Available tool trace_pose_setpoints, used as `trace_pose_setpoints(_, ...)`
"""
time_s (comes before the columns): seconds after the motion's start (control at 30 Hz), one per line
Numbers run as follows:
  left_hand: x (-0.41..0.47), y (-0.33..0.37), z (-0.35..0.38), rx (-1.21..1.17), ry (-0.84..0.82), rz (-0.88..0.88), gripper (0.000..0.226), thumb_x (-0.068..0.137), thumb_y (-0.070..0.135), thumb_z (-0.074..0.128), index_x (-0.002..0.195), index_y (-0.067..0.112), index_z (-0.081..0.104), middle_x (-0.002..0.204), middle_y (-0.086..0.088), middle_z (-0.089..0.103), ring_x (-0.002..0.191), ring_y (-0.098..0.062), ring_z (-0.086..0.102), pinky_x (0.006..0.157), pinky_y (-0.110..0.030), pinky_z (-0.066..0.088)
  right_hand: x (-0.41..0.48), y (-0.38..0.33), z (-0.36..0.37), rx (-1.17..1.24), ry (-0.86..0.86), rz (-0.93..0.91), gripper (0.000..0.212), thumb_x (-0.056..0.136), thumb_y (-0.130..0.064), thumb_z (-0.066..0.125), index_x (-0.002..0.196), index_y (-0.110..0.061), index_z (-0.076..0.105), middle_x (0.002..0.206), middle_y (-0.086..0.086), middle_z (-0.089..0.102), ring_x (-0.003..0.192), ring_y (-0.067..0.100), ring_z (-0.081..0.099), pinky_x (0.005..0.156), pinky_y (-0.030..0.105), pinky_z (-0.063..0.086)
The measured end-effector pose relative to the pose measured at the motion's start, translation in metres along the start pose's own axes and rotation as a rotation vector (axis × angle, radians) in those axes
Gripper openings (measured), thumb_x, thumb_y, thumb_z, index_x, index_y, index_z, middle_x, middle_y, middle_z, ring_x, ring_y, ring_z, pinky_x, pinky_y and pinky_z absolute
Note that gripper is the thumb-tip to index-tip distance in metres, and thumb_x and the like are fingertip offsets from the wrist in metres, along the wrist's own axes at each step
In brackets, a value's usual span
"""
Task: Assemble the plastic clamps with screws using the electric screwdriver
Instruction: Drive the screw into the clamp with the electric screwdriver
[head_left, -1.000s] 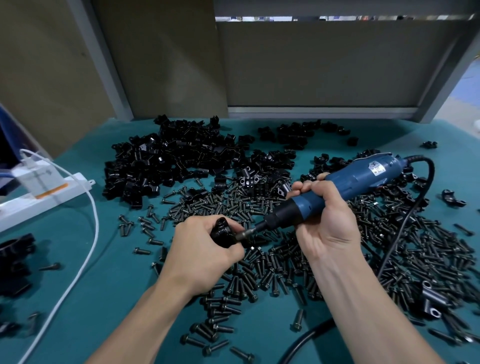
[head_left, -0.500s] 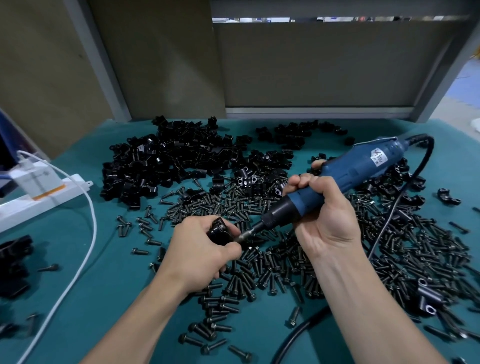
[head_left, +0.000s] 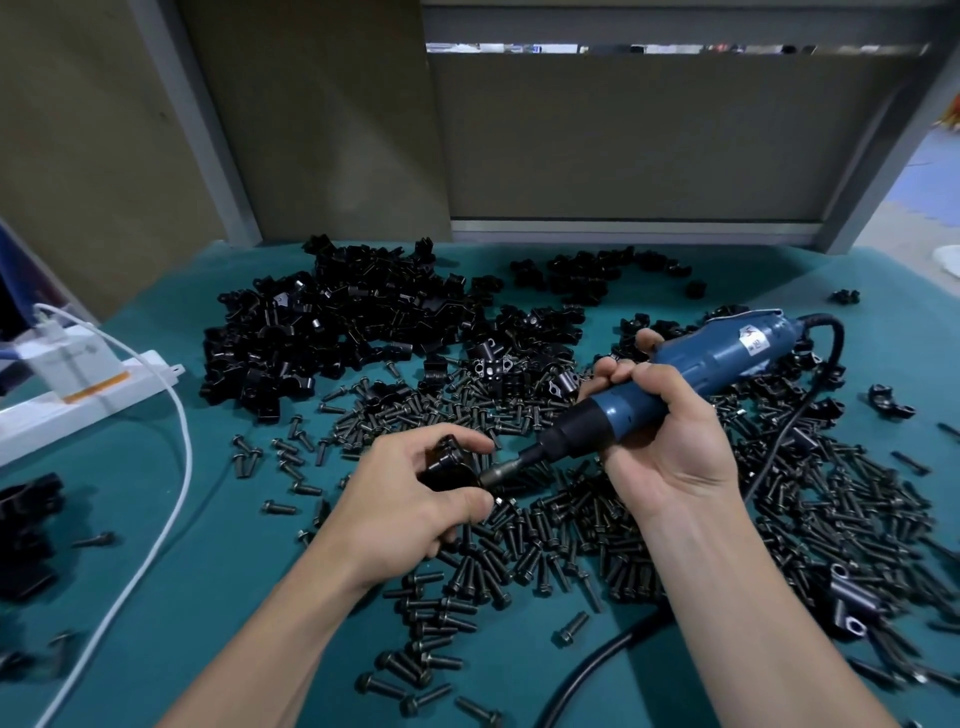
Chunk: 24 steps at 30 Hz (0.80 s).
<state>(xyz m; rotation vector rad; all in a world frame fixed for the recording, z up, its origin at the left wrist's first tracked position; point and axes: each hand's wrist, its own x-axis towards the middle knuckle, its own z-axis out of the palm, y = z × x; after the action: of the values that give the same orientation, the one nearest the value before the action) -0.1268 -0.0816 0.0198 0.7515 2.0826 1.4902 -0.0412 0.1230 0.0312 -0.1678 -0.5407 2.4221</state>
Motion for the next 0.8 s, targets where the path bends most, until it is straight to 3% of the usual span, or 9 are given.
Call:
trace_pose_setpoints(0.17, 0.001, -0.003, -0.002, -0.158, -0.071, -0.055, 0.04, 0.083, -0.006, 0.079, 0.105, 0.027, 0.076, 0.076, -0.015, 0.076, 0.05, -0.022, 0.061, 0.04, -0.028, 0.049, 0.0, 0.001, 0.002, -0.017, -0.11, 0.006, 0.037, 0.072, 0.012, 0.053, 0.098, -0.014, 0.054, 0.076, 0.005, 0.053, 0.073, 0.017, 0.061, 0.076, 0.029, 0.053)
trace_pose_setpoints(0.27, 0.0, -0.004, -0.002, -0.215, -0.101, -0.075, 0.04, 0.076, 0.001, 0.081, 0.111, 0.019, 0.074, 0.078, -0.023, 0.075, 0.05, -0.023, 0.061, 0.04, -0.028, 0.05, -0.002, 0.0, 0.004, -0.039, -0.182, 0.016, 0.033, 0.075, 0.009, 0.047, 0.097, -0.015, 0.053, 0.074, 0.003, 0.054, 0.072, 0.016, 0.061, 0.077, 0.027, 0.053)
trace_pose_setpoints(0.47, 0.001, -0.001, -0.006, -0.219, -0.138, -0.105, 0.028, 0.068, 0.009, 0.08, 0.09, 0.025, 0.077, 0.079, -0.022, 0.075, 0.047, -0.019, 0.056, 0.037, -0.024, 0.042, -0.004, 0.001, 0.001, 0.005, -0.175, 0.043, 0.038, 0.073, 0.009, 0.051, 0.102, -0.015, 0.06, 0.076, 0.004, 0.054, 0.073, 0.017, 0.061, 0.081, 0.031, 0.051)
trace_pose_setpoints(0.57, 0.001, 0.001, -0.014, -0.259, -0.132, -0.108, 0.028, 0.065, 0.01, 0.078, 0.09, 0.024, 0.078, 0.08, -0.019, 0.076, 0.047, -0.015, 0.053, 0.036, -0.021, 0.037, -0.005, -0.009, 0.0, 0.11, -0.095, 0.084, 0.037, 0.069, 0.007, 0.057, 0.1, -0.011, 0.063, 0.078, 0.005, 0.056, 0.072, 0.017, 0.061, 0.078, 0.033, 0.053)
trace_pose_setpoints(0.67, 0.004, -0.003, -0.019, -0.347, 0.044, -0.102, 0.024, 0.08, 0.001, 0.078, 0.096, 0.019, 0.078, 0.083, -0.019, 0.076, 0.049, -0.014, 0.053, 0.038, -0.022, 0.039, -0.004, -0.018, 0.004, 0.17, 0.109, 0.069, 0.03, 0.073, 0.004, 0.059, 0.102, -0.006, 0.061, 0.083, 0.008, 0.058, 0.071, 0.02, 0.064, 0.076, 0.034, 0.056)
trace_pose_setpoints(0.8, 0.009, -0.004, -0.014, -0.425, 0.198, -0.076, 0.03, 0.09, -0.004, 0.072, 0.113, 0.015, 0.071, 0.082, -0.018, 0.076, 0.053, -0.016, 0.058, 0.043, -0.024, 0.046, -0.003, -0.023, 0.008, 0.066, 0.306, 0.057, 0.058, 0.072, -0.001, 0.061, 0.129, -0.006, 0.05, 0.111, 0.023, 0.062, 0.098, 0.035, 0.071, 0.096, 0.049, 0.056)
